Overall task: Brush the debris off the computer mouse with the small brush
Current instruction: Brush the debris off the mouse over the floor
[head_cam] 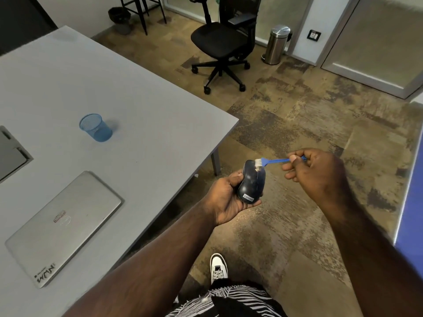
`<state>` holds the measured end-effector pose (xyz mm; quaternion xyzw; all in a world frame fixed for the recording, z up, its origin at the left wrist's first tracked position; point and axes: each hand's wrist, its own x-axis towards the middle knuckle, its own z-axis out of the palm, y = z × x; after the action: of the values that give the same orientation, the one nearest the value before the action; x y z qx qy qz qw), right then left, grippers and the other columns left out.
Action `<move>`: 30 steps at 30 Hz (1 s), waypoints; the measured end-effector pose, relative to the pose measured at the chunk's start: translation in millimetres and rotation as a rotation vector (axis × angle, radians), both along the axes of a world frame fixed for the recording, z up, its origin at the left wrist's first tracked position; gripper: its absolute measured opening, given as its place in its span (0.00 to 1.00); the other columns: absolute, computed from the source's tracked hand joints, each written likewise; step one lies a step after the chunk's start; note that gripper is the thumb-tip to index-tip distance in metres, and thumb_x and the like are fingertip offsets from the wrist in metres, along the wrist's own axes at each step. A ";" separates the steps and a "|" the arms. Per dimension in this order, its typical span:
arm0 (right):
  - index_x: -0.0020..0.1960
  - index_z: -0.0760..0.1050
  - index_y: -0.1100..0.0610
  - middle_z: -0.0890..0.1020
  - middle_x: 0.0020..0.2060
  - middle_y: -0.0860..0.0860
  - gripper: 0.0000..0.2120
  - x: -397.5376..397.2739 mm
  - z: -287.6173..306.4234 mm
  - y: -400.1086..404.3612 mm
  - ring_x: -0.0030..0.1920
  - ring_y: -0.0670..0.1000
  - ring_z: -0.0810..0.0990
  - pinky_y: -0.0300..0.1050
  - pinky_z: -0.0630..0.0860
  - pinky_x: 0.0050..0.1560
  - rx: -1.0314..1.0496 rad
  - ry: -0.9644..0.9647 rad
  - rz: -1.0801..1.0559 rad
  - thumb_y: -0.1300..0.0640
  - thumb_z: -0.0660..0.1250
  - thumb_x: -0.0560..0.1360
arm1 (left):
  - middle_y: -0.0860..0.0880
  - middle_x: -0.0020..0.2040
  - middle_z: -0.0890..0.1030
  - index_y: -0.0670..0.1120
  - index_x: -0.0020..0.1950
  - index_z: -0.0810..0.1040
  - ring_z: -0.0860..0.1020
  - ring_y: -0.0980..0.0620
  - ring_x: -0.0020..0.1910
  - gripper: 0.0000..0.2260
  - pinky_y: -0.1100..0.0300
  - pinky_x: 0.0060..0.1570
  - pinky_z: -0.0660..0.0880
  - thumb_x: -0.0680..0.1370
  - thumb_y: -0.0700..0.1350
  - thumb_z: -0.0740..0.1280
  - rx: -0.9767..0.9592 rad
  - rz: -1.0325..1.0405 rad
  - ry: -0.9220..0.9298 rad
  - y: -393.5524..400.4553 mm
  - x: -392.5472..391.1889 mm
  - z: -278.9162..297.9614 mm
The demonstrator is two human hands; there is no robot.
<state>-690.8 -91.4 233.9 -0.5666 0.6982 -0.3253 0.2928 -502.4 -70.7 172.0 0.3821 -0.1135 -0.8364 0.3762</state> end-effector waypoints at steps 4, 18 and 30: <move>0.48 0.82 0.52 0.87 0.33 0.48 0.07 -7.6 1.9 -3.0 0.32 0.46 0.86 0.41 0.81 0.34 -0.016 -0.096 0.038 0.59 0.66 0.80 | 0.39 0.58 0.77 0.48 0.65 0.75 0.77 0.40 0.50 0.15 0.48 0.47 0.76 0.82 0.44 0.53 -0.006 0.003 0.010 1.5 1.2 -0.3; 0.46 0.80 0.48 0.86 0.34 0.48 0.09 -13.5 -10.6 1.0 0.33 0.46 0.86 0.47 0.83 0.39 -0.021 0.010 0.024 0.60 0.65 0.80 | 0.41 0.55 0.81 0.49 0.62 0.77 0.79 0.40 0.48 0.15 0.50 0.42 0.79 0.82 0.44 0.54 0.002 0.028 0.050 -2.0 4.5 -4.2; 0.49 0.81 0.51 0.86 0.33 0.47 0.07 -17.4 -14.4 -11.7 0.32 0.46 0.86 0.50 0.85 0.42 -0.030 0.011 -0.060 0.58 0.65 0.80 | 0.40 0.60 0.78 0.48 0.61 0.78 0.78 0.39 0.52 0.15 0.49 0.45 0.79 0.82 0.42 0.54 -0.006 0.017 0.086 0.4 4.6 -2.1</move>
<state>-708.1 -103.0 219.5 -0.5513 0.7116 -0.3414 0.2705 -497.8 -70.3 169.8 0.3456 -0.0963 -0.8486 0.3888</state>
